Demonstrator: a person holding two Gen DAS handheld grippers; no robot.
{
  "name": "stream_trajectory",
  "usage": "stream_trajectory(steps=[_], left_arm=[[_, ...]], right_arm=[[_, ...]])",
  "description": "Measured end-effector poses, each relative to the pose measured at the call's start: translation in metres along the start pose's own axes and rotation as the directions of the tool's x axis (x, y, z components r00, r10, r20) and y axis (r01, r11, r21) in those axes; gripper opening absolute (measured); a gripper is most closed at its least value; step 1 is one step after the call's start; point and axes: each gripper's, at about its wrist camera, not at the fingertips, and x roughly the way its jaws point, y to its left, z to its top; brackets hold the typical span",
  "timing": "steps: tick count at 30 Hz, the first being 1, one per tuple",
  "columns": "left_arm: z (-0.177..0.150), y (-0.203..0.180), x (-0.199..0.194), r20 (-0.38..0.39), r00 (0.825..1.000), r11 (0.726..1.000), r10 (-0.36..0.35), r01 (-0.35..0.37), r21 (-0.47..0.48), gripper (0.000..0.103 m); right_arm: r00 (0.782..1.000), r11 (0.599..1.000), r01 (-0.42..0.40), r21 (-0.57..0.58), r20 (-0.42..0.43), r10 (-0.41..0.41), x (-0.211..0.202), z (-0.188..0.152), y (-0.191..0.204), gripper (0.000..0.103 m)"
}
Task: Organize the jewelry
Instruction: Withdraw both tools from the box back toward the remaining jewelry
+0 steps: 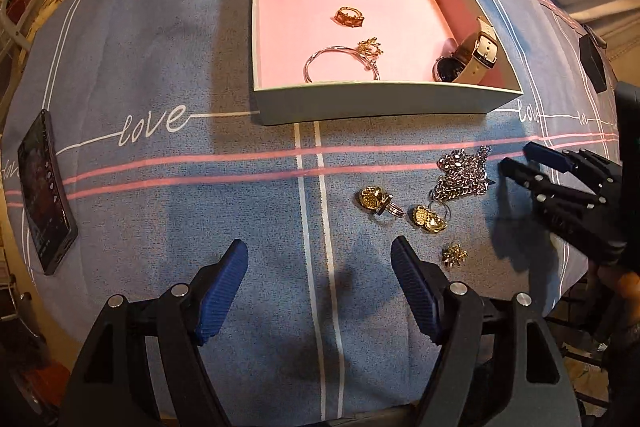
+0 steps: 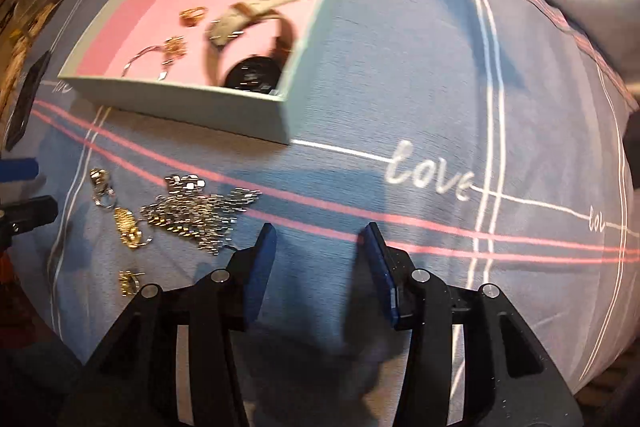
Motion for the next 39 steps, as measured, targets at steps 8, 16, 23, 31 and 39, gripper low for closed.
stream_trajectory(steps=[8,16,23,31,39], left_arm=[[-0.011,-0.007,0.006,-0.006,1.000,1.000,-0.011,0.012,0.009,0.072],[-0.015,-0.011,0.000,-0.011,1.000,0.999,-0.011,0.011,0.046,0.072],[-0.008,-0.010,0.014,-0.045,0.999,0.999,-0.018,0.019,0.036,0.072],[-0.011,-0.014,0.007,-0.038,0.999,0.999,-0.001,0.000,-0.042,0.072],[-0.021,-0.004,0.002,-0.030,1.000,0.998,-0.005,0.003,-0.068,0.072]], right_arm=[[0.987,0.986,-0.160,-0.042,0.011,0.161,0.000,0.007,0.043,0.047],[0.999,0.999,-0.038,0.036,0.019,0.037,0.006,0.001,0.014,0.047],[0.997,0.983,0.077,0.169,-0.019,-0.075,-0.005,-0.019,-0.052,0.048],[0.972,0.964,-0.222,-0.143,0.039,0.230,-0.006,0.000,0.061,0.058],[0.999,1.000,0.018,-0.003,-0.044,-0.018,-0.002,0.003,-0.013,0.060]])
